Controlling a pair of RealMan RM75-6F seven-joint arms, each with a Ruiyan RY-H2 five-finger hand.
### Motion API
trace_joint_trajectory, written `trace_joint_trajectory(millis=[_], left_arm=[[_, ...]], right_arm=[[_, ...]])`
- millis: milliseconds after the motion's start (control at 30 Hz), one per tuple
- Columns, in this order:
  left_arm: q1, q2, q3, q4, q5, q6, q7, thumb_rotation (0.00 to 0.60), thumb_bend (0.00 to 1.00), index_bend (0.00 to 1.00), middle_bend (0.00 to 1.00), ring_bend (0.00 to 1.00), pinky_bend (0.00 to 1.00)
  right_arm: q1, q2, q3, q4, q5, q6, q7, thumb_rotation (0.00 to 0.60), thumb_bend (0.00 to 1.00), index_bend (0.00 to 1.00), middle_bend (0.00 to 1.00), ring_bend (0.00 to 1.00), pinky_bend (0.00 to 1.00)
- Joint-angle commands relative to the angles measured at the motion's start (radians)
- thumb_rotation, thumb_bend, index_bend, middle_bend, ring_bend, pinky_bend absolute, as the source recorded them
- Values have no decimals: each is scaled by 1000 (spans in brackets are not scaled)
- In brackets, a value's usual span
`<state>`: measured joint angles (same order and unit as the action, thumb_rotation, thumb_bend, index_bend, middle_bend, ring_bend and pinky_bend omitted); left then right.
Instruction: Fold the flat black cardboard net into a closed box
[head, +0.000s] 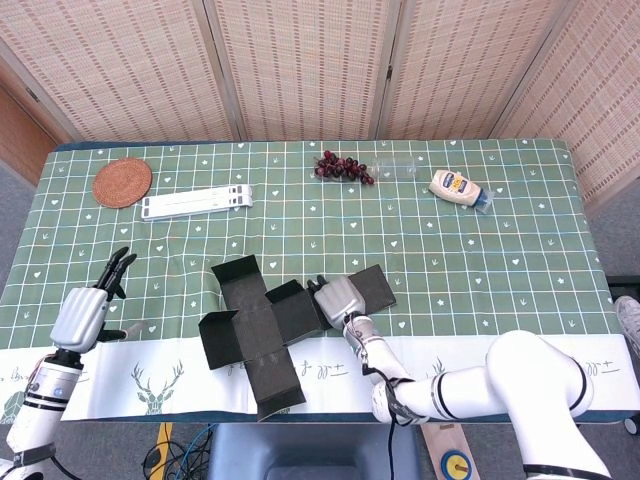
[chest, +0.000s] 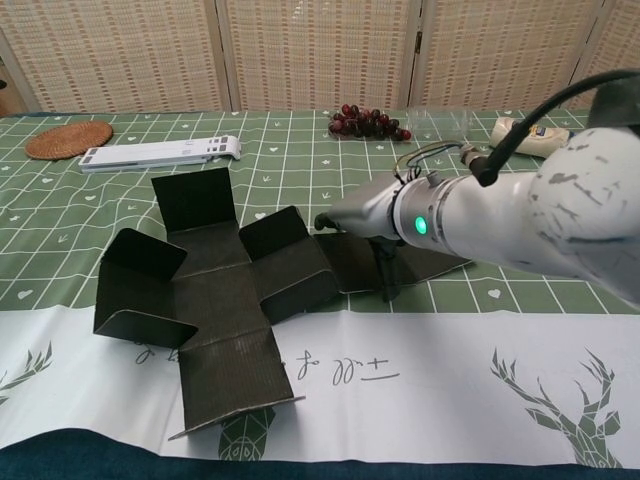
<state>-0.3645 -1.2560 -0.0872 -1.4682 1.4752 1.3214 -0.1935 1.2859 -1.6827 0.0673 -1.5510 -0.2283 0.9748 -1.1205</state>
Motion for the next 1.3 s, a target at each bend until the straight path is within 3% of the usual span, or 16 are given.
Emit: trace_joint_trajectory(millis=[33, 367, 467, 567, 667, 833, 1300], left_arm=[[1, -2, -1, 2, 1, 0, -3, 600, 103, 0, 0, 456, 777], [4, -11, -3, 11, 6, 4, -21, 600, 103, 0, 0, 457, 777], [7, -10, -3, 15, 6, 8, -27, 600, 104, 0, 0, 458, 777], [10, -9, -4, 21, 9, 13, -33, 600, 103, 0, 0, 480, 777], [11, -5, -4, 28, 10, 13, -32, 600, 103, 0, 0, 460, 778], [12, -7, 5, 61, 23, 13, -12, 600, 103, 25, 0, 515, 781], [-35, -131, 79, 290, 124, -49, 154, 600, 103, 0, 0, 475, 781]], right_arm=[[5, -4, -3, 4, 7, 2, -5, 600, 37, 0, 86, 780, 962], [37, -29, -14, 12, 41, 19, -52, 600, 45, 0, 94, 780, 962], [42, -36, -12, 12, 42, 30, -58, 600, 151, 25, 122, 780, 962], [37, -36, -7, 7, 21, 46, -45, 600, 280, 114, 168, 781, 962], [27, -24, -2, -10, 3, 54, -27, 600, 345, 164, 204, 786, 962], [8, 9, 4, -42, -35, 54, 11, 600, 365, 183, 224, 789, 962], [-42, 29, -13, -37, -117, 21, 102, 600, 385, 201, 241, 794, 962]])
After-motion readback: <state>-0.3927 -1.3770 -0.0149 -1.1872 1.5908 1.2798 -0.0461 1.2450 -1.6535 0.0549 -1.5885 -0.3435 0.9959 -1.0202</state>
